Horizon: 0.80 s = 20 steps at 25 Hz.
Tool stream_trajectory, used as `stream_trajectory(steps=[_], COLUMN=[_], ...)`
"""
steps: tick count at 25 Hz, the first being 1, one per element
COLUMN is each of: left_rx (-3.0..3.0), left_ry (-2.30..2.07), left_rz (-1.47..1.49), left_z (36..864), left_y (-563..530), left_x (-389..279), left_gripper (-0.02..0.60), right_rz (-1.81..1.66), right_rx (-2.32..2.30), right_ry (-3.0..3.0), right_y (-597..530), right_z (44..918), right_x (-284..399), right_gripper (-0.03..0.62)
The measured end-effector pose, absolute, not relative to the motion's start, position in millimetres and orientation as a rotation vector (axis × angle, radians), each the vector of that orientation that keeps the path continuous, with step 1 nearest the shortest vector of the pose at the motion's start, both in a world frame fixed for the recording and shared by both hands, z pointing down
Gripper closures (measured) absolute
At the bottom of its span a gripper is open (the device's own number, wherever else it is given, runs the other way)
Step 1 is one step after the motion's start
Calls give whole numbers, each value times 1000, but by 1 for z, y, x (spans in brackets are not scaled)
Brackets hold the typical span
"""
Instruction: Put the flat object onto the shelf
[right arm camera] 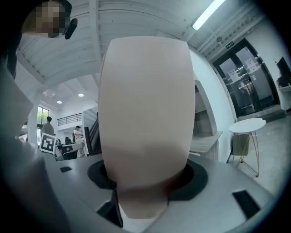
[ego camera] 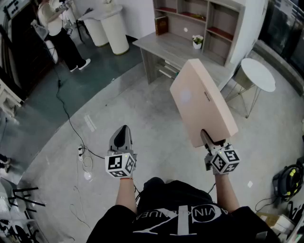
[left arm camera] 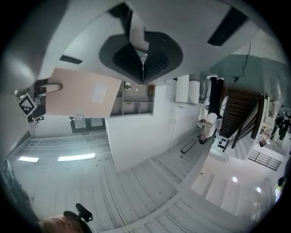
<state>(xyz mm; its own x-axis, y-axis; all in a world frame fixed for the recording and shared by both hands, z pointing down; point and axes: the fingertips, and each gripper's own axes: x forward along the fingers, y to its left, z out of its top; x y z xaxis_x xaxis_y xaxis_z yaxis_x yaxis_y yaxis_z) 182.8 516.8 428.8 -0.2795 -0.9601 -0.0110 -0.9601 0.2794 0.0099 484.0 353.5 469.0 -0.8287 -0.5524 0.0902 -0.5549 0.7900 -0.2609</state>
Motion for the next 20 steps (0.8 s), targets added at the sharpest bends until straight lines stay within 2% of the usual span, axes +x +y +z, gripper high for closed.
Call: stream_trajectory(steps=[20], left_rx=[-1855], left_ry=[2581], left_rz=[17], left_z=[439], left_y=[501], left_x=[165], left_gripper=[575], right_rz=[492], right_rx=[933], right_ry=[-2980], right_y=[324], right_z=[478], right_x=[479], right_gripper=[307])
